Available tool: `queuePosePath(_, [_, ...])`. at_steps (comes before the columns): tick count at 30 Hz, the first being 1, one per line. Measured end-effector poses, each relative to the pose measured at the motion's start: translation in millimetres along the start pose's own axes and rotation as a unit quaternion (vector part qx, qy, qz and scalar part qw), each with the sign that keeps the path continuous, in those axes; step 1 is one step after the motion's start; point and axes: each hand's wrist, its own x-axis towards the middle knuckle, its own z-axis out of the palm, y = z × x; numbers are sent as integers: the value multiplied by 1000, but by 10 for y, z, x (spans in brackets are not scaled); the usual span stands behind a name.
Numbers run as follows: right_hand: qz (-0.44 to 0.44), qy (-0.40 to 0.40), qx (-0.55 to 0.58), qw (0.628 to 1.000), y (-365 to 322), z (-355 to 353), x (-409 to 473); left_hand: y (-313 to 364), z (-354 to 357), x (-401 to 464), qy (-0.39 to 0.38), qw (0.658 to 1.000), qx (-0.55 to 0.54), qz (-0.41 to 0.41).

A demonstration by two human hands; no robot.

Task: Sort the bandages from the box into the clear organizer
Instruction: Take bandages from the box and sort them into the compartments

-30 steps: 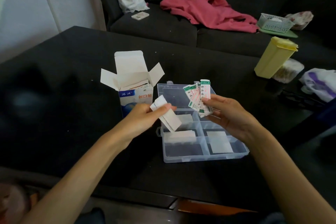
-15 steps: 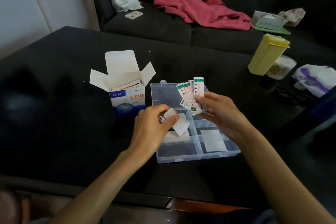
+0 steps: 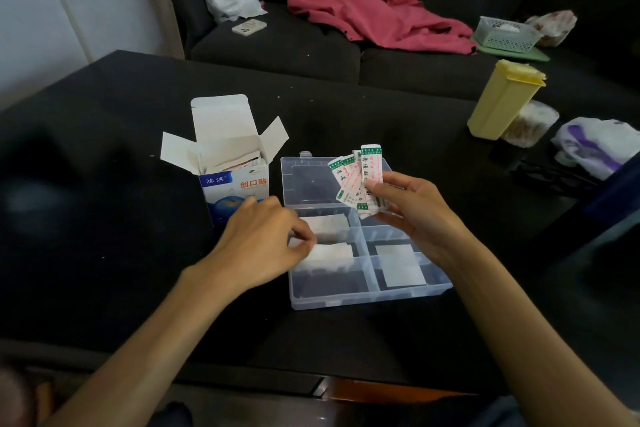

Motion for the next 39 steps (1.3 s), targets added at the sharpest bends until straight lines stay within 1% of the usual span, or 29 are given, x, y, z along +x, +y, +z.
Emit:
queuePosePath(3, [0, 0, -3, 1000, 9, -12, 3, -33, -3, -6, -9, 1000, 14, 20])
queuePosePath(11, [9, -2, -1, 1000, 11, -9, 6, 9, 3, 23, 33, 998, -50, 28])
queuePosePath(13, [7, -1, -1, 1000, 9, -21, 5, -37, -105, 24, 48, 998, -47, 21])
queuePosePath(15, [7, 1, -1, 1000, 13, -42, 11, -136, -202, -4, 57, 998, -19, 22])
queuePosePath(17, [8, 4, 2, 1000, 16, -56, 20, -226, -233, -47, 27, 999, 4, 18])
queuePosePath(19, [8, 4, 0, 1000, 18, -49, 29, -245, -196, -74, -4, 1000, -6, 6])
queuePosePath(22, [6, 4, -5, 1000, 21, -23, 40, -195, -111, -56, 2, 1000, -30, -4])
queuePosePath(25, [3, 0, -5, 1000, 22, -7, 38, -141, -39, -47, -19, 999, -43, -9])
queuePosePath(27, [2, -2, -8, 1000, 25, -3, 35, -93, -26, -38, -6, 1000, -30, -5])
queuePosePath(30, [2, 2, -5, 1000, 25, -11, 34, 6, -14, -23, 42, 999, -26, 7])
queuePosePath(32, [3, 6, -3, 1000, 26, -15, 34, 67, 46, -21, 36, 999, -11, 20])
queuePosePath(35, [3, 2, -8, 1000, 36, -1, 29, 133, 177, -34, 9, 997, 53, 48])
queuePosePath(39, [11, -16, -2, 1000, 48, 6, 29, 137, 199, -5, 5, 997, 56, 45])
